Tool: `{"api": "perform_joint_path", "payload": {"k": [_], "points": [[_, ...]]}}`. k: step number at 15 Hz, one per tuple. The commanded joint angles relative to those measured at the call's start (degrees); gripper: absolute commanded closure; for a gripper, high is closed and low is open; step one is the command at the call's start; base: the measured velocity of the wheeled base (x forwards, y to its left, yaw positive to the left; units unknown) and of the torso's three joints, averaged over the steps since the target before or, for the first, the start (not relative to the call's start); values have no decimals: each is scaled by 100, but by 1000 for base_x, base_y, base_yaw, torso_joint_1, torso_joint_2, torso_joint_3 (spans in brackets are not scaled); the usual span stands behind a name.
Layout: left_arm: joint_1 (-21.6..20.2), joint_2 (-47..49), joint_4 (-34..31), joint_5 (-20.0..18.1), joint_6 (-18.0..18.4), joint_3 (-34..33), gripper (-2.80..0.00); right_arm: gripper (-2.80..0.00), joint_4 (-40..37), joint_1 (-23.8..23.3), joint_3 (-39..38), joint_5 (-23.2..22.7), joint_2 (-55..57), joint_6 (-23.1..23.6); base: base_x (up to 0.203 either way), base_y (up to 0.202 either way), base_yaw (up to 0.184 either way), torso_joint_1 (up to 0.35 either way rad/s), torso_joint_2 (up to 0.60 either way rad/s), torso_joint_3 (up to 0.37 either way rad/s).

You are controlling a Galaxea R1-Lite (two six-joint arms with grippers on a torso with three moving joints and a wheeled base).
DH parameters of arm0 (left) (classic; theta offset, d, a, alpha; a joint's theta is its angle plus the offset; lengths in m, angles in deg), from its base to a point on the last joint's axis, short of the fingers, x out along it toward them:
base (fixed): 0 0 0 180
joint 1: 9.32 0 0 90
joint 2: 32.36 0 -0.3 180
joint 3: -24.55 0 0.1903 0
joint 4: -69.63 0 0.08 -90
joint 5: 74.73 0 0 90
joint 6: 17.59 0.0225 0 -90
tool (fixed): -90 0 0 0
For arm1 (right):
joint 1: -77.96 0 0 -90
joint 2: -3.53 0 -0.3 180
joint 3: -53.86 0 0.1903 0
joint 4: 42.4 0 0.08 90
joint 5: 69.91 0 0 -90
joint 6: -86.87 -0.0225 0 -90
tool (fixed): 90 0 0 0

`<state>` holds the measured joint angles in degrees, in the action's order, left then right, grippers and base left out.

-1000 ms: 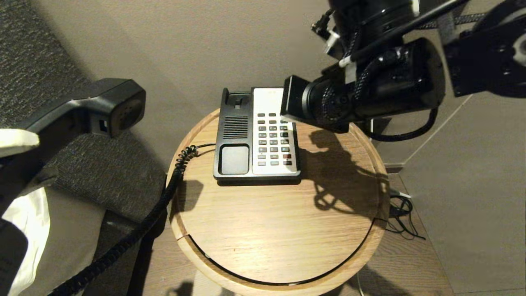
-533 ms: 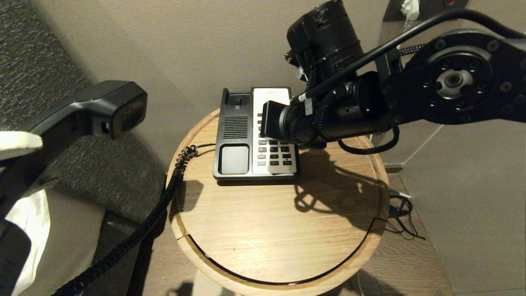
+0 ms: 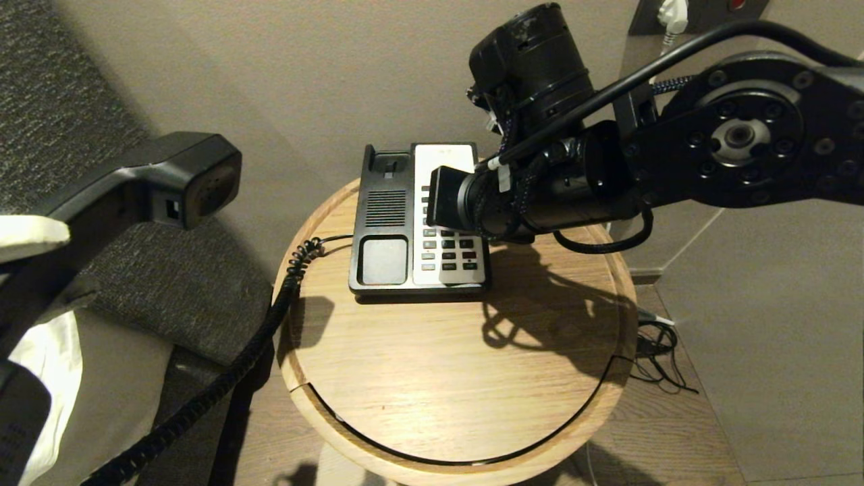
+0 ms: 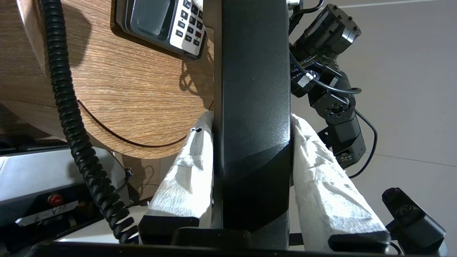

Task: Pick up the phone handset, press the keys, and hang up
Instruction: Dial the number

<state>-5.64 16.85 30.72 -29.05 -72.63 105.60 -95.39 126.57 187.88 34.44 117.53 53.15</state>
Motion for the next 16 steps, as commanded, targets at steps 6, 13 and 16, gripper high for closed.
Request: {"api": "perform_joint_path", "payload": {"k": [6, 13, 16], "points": [[1, 9, -10, -32, -33, -12, 0, 0, -8, 8, 44, -2, -149, 6, 0, 0, 0, 0, 0, 0], [1, -26, -10, -32, -33, -29, 0, 0, -64, -23, 26, 7, -193, 14, 0, 0, 0, 0, 0, 0], [1, -35, -10, -32, -33, -38, 0, 0, -121, -80, 26, 7, -220, 17, 0, 0, 0, 0, 0, 0]]}}
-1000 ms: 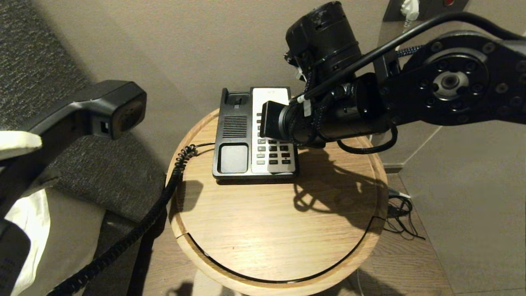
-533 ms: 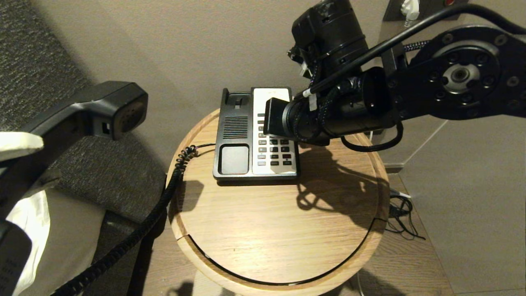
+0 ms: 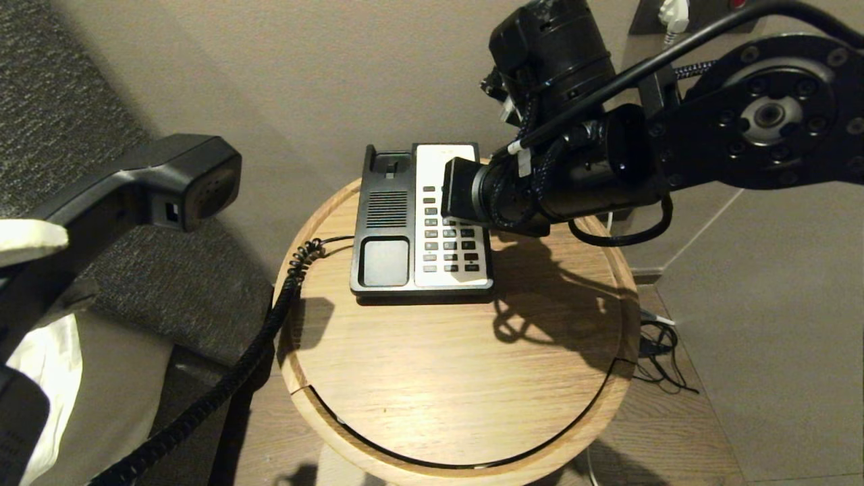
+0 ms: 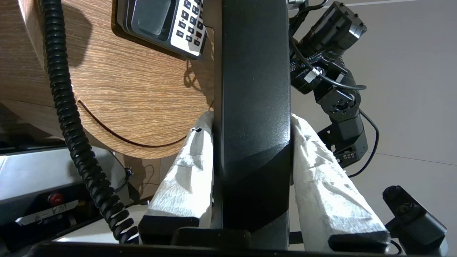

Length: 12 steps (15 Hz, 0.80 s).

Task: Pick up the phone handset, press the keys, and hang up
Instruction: Dial the number

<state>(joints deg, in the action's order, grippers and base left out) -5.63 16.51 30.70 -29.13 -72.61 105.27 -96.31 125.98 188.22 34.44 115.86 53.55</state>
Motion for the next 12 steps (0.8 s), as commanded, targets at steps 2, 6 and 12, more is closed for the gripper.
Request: {"api": "perform_joint_path", "payload": {"k": [2, 6, 12], "points": [[0, 0, -8, -25, -35, -5, 0, 0, -110, -71, 1, 7, -80, -26, 0, 0, 0, 0, 0, 0], [0, 0, -8, -25, -35, -32, 0, 0, -130, -91, -62, 7, -88, -26, 0, 0, 0, 0, 0, 0], [0, 0, -8, -25, -35, -32, 0, 0, -203, -91, -350, 7, -53, -45, 0, 0, 0, 0, 0, 0]]}}
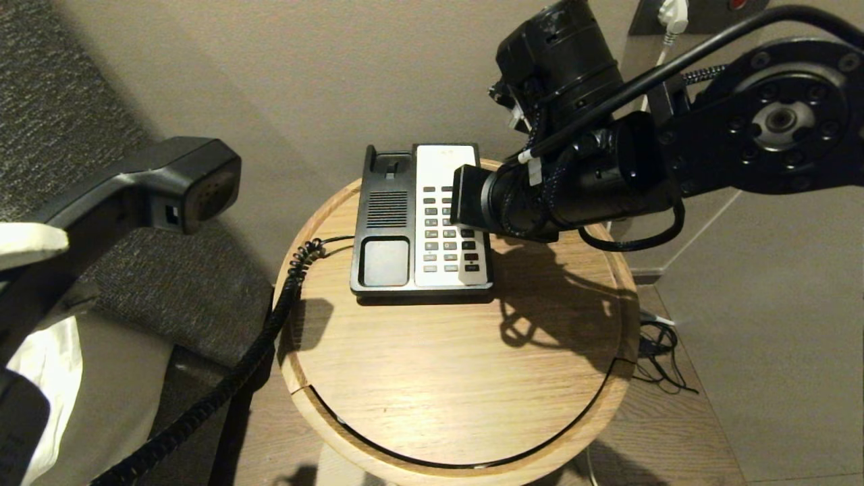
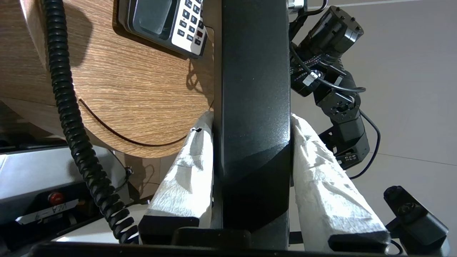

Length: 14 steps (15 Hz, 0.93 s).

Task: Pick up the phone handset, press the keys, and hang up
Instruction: Dial the number

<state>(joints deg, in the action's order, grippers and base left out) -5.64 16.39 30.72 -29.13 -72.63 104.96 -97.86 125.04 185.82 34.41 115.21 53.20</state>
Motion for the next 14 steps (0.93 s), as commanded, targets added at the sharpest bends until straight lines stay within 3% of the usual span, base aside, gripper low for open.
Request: {"api": "perform_joint_path", "payload": {"k": [1, 14], "points": [[1, 12, -10, -25, -33, 7, 0, 0, -34, 3, -128, 9, 21, -8, 0, 0, 0, 0, 0, 0], [1, 3, -10, -25, -33, -19, 0, 0, -52, 21, -23, 9, -294, -26, 0, 0, 0, 0, 0, 0]]}}
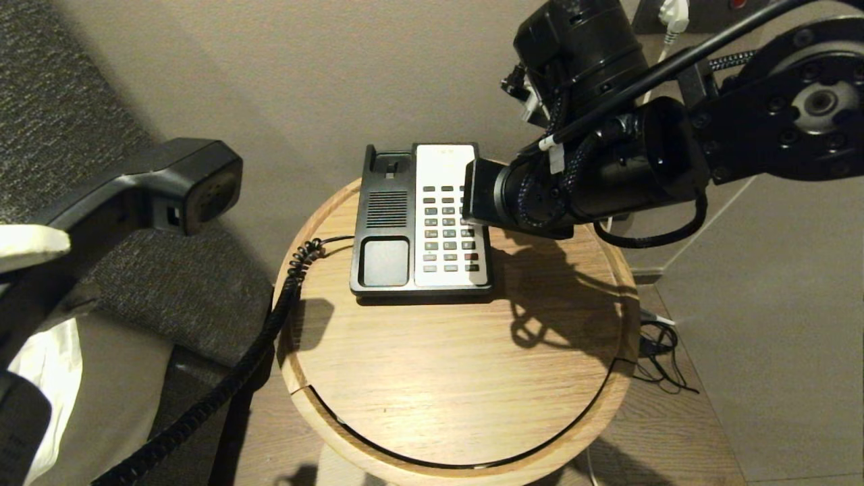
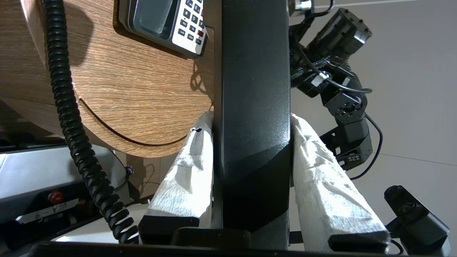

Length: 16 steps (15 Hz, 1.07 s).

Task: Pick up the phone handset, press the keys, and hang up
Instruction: Dial the number

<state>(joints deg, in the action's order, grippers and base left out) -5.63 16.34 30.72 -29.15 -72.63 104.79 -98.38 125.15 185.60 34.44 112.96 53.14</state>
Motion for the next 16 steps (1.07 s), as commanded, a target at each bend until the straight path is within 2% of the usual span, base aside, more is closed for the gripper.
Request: {"api": "perform_joint_path", "payload": {"k": [1, 16], "points": [[0, -1, -10, -23, -33, -2, 0, 0, 0, 10, -1, 0, -79, -19, 0, 0, 0, 0, 0, 0], [0, -1, -10, -23, -33, -19, 0, 0, -61, 53, -114, -56, -26, -81, 0, 0, 0, 0, 0, 0]]}}
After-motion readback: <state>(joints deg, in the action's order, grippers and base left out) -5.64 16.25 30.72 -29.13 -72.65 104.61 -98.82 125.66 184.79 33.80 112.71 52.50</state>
